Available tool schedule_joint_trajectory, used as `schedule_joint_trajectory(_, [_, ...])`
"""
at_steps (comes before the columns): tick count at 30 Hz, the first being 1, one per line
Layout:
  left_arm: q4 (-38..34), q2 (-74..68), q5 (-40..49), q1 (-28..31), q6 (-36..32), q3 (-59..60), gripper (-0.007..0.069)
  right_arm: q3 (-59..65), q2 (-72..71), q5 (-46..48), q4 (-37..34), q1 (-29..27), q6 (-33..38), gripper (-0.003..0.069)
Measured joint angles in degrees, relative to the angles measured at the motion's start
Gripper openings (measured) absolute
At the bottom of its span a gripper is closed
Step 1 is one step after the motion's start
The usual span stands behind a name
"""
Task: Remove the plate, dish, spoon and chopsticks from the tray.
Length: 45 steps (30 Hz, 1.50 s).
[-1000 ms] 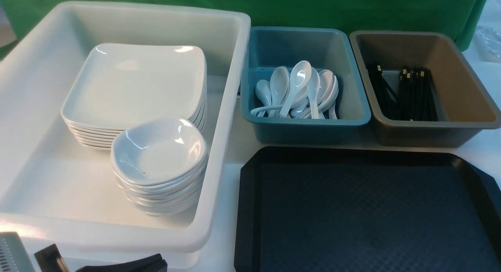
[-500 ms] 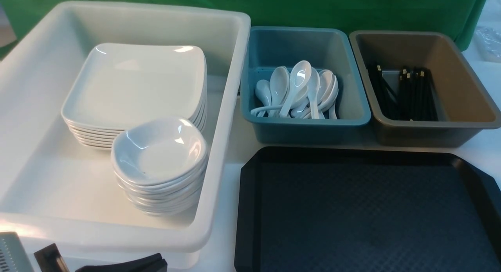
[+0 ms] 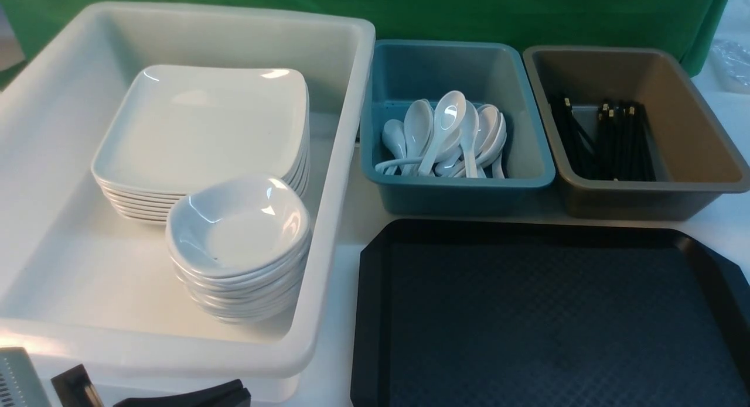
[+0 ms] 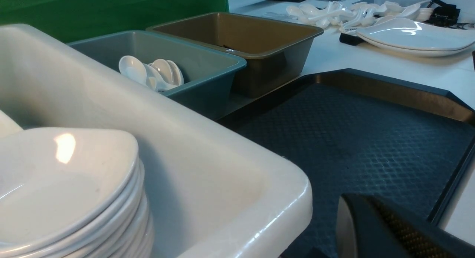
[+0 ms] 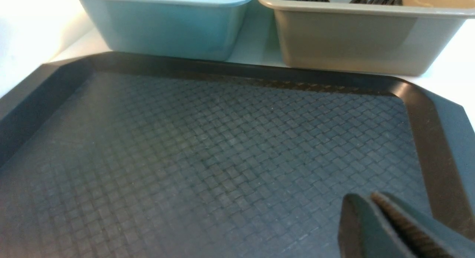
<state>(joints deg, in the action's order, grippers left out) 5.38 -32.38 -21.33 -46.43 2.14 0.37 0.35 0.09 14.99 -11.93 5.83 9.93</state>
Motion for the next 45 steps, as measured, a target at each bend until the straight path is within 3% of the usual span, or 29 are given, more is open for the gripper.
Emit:
schedule_joint_trajectory(10, [0.1,2.2,-7.0,3.0,-3.0,0.0,0.0011,0.0,-0.1,0.0,0.0,0.0,0.0,0.0096])
schedule_joint_trajectory(14, [0.2,8.6,-11.5,13.9,-5.6,0.0,0.0011,0.0,-0.1,0.0,0.0,0.0,0.0,0.0107])
schedule_joint_trajectory(18, [0.1,14.2,-13.5,24.8,-3.7,0.0,0.0011,0.0,-0.1,0.0,0.0,0.0,0.0,0.0111])
schedule_joint_trajectory(22, [-3.8,17.8,-7.1,35.8,-1.7,0.0,0.0011,0.0,-0.1,0.0,0.0,0.0,0.0,0.0116])
schedule_joint_trajectory(25, [-5.4,22.0,3.8,42.8,-0.8,0.0,0.0011,0.0,-0.1,0.0,0.0,0.0,0.0,0.0124])
schedule_joint_trajectory(32, [-5.4,31.7,32.4,51.7,-0.8,0.0,0.0011,0.0,-0.1,0.0,0.0,0.0,0.0,0.0142])
schedule_joint_trajectory(38, [-5.4,32.4,34.1,56.2,-2.1,0.0,0.0011,0.0,-0.1,0.0,0.0,0.0,0.0,0.0156])
schedule_joint_trajectory(45, [-5.4,32.4,34.1,56.2,-0.7,0.0,0.0011,0.0,-0.1,0.0,0.0,0.0,0.0,0.0176])
